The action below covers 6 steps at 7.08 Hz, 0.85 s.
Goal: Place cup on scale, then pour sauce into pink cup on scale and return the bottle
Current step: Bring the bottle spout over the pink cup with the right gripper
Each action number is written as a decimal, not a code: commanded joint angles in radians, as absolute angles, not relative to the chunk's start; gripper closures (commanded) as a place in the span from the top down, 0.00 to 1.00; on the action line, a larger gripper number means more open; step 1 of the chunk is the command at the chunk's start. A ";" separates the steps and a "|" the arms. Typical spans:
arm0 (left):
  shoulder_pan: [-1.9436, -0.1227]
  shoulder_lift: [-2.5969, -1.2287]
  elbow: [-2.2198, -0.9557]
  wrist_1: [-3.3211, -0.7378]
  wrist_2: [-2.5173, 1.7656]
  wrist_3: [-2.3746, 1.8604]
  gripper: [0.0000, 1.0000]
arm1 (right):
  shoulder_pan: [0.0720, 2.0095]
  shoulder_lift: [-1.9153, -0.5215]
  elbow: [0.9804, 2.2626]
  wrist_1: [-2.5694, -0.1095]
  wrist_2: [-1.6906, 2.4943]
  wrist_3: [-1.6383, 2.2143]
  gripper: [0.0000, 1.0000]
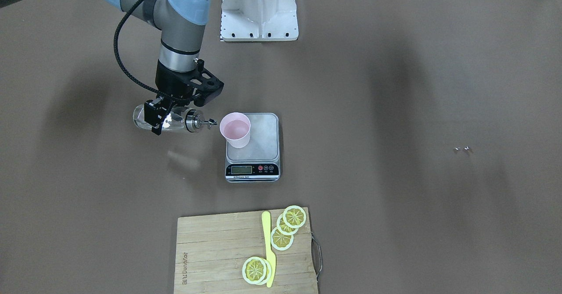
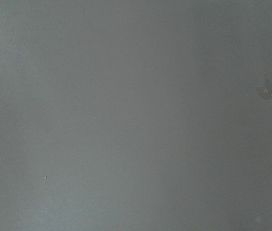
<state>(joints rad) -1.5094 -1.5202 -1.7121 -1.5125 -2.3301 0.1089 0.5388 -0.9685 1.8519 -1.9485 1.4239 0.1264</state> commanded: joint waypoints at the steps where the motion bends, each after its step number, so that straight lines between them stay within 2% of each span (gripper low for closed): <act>1: -1.509 -1.520 -1.712 -1.513 -2.330 0.109 0.99 | 0.538 -0.942 1.850 -2.026 1.411 0.126 0.35; 6: -1.511 -1.520 -1.712 -1.513 -2.330 0.107 0.99 | 0.499 -0.841 1.723 -2.086 1.336 0.127 0.35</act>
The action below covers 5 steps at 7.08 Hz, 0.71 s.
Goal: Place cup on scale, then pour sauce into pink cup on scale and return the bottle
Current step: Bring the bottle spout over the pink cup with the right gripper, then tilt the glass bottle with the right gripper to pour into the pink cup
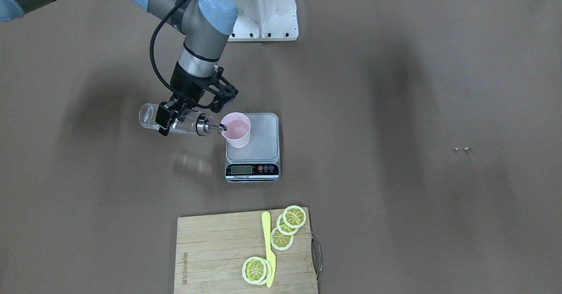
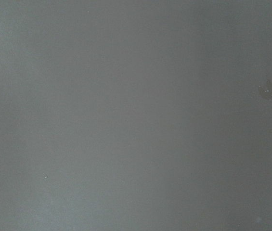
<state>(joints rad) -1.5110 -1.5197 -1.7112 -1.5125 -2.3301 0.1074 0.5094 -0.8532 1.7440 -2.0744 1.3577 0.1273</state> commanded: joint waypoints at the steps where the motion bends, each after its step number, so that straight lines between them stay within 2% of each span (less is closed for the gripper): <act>1: -1.511 -1.520 -1.712 -1.513 -2.330 0.107 0.99 | 0.497 -0.838 1.726 -2.109 1.324 0.127 0.35; 5: -1.511 -1.520 -1.715 -1.513 -2.330 0.106 0.99 | 0.459 -0.825 1.747 -2.190 1.273 0.141 0.35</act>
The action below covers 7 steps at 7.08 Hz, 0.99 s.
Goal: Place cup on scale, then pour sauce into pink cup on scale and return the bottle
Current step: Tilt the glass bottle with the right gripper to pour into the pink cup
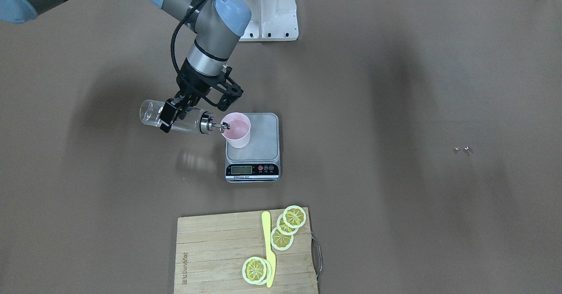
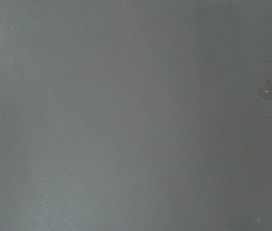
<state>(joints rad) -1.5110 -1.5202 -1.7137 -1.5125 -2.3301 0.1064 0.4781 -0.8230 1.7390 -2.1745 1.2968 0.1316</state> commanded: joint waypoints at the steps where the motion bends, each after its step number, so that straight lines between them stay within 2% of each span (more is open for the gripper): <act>1: -1.511 -1.520 -1.715 -1.513 -2.330 0.104 0.99 | 0.451 -0.830 1.749 -2.197 1.267 0.146 0.35; 7: -1.511 -1.522 -1.717 -1.513 -2.330 0.100 0.99 | 0.423 -0.821 1.746 -2.309 1.220 0.147 0.35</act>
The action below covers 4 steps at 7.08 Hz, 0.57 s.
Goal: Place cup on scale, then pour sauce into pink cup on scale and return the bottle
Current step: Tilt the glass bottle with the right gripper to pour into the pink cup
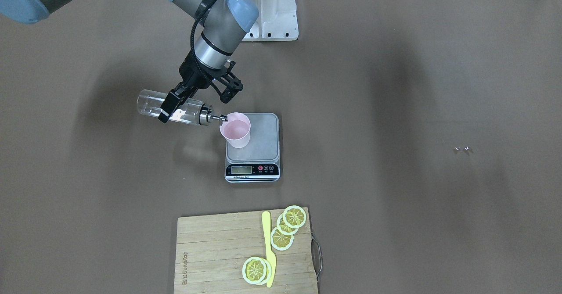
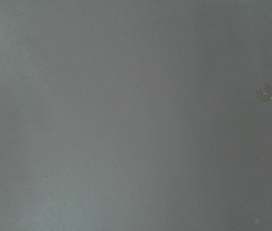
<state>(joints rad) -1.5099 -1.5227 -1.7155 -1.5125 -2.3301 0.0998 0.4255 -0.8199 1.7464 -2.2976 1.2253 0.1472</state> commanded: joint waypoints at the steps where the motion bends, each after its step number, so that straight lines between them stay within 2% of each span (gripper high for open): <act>1: -1.511 -1.523 -1.717 -1.513 -2.330 0.100 0.99 | 0.419 -0.818 1.744 -2.331 1.220 0.147 0.35; 4: -1.522 -1.525 -1.721 -1.513 -2.330 0.103 0.99 | 0.416 -0.801 1.744 -2.388 1.220 0.147 0.35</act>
<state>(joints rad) -1.5167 -1.5236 -1.7196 -1.5125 -2.3301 0.1017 0.4180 -0.8050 1.7442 -2.3710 1.2196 0.1473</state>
